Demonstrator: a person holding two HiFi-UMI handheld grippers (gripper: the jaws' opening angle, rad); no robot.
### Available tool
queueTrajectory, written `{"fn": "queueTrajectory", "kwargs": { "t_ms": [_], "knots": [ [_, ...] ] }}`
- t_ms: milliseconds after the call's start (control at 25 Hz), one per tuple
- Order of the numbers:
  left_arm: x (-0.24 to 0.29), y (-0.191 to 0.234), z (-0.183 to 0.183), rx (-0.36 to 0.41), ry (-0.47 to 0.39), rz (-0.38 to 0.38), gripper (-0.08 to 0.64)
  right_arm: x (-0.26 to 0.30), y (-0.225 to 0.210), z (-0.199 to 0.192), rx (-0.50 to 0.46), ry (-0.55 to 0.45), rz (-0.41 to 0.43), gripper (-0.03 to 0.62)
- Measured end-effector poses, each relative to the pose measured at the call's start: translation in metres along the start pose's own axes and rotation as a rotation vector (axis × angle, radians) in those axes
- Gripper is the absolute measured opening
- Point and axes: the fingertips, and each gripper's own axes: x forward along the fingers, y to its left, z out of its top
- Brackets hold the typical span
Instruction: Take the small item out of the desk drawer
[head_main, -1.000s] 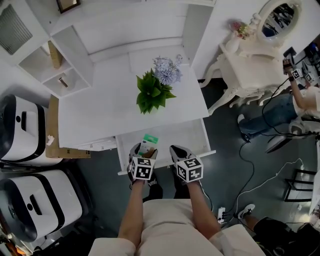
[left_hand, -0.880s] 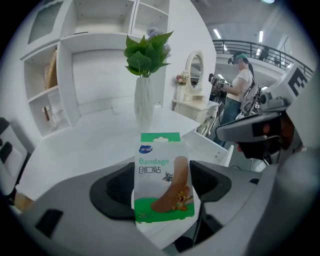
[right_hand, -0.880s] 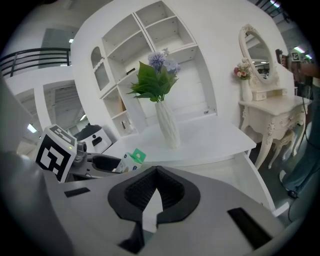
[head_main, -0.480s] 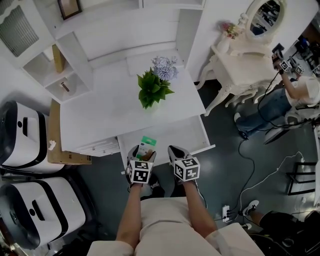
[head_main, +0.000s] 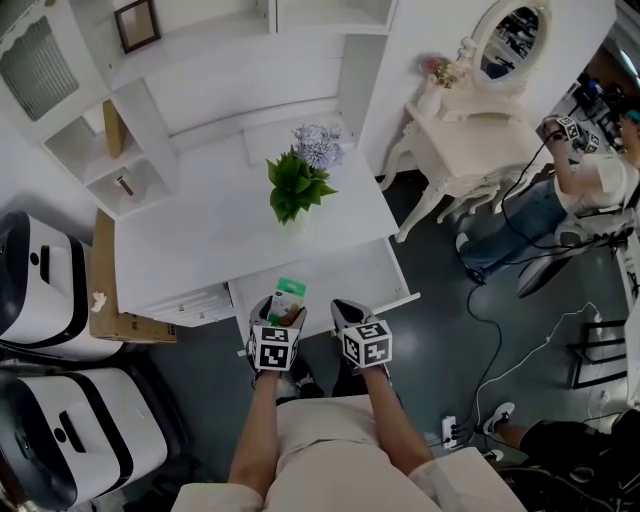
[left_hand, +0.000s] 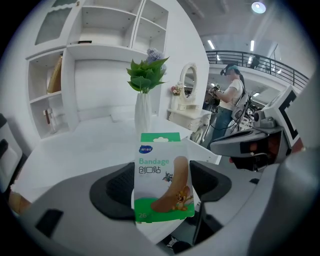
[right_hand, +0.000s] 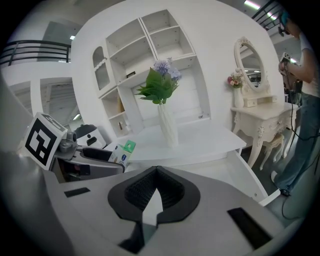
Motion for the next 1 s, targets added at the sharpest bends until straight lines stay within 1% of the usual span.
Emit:
{"fn": "queueTrajectory", "kwargs": {
  "t_ms": [160, 480, 640, 800, 1000],
  "knots": [
    [-0.003, -0.004, -0.001, 0.008, 0.003, -0.006, 0.357, -0.001, -0.002, -0.006, -0.017, 0.015, -0.006, 0.025],
    [-0.013, 0.0, 0.003, 0.016, -0.021, -0.008, 0.357, -0.001, 0.004, -0.004, -0.029, 0.004, -0.002, 0.025],
    [-0.021, -0.005, 0.011, 0.016, -0.031, -0.033, 0.357, -0.003, 0.008, -0.006, -0.031, 0.006, -0.001, 0.025],
    [-0.023, -0.009, 0.004, 0.025, -0.026, -0.045, 0.357, -0.007, 0.011, -0.008, -0.029, 0.006, -0.002, 0.025],
    [-0.024, -0.009, -0.003, 0.025, -0.019, -0.043, 0.357, -0.008, 0.014, -0.01, -0.022, -0.002, -0.001, 0.025]
  ]
}}
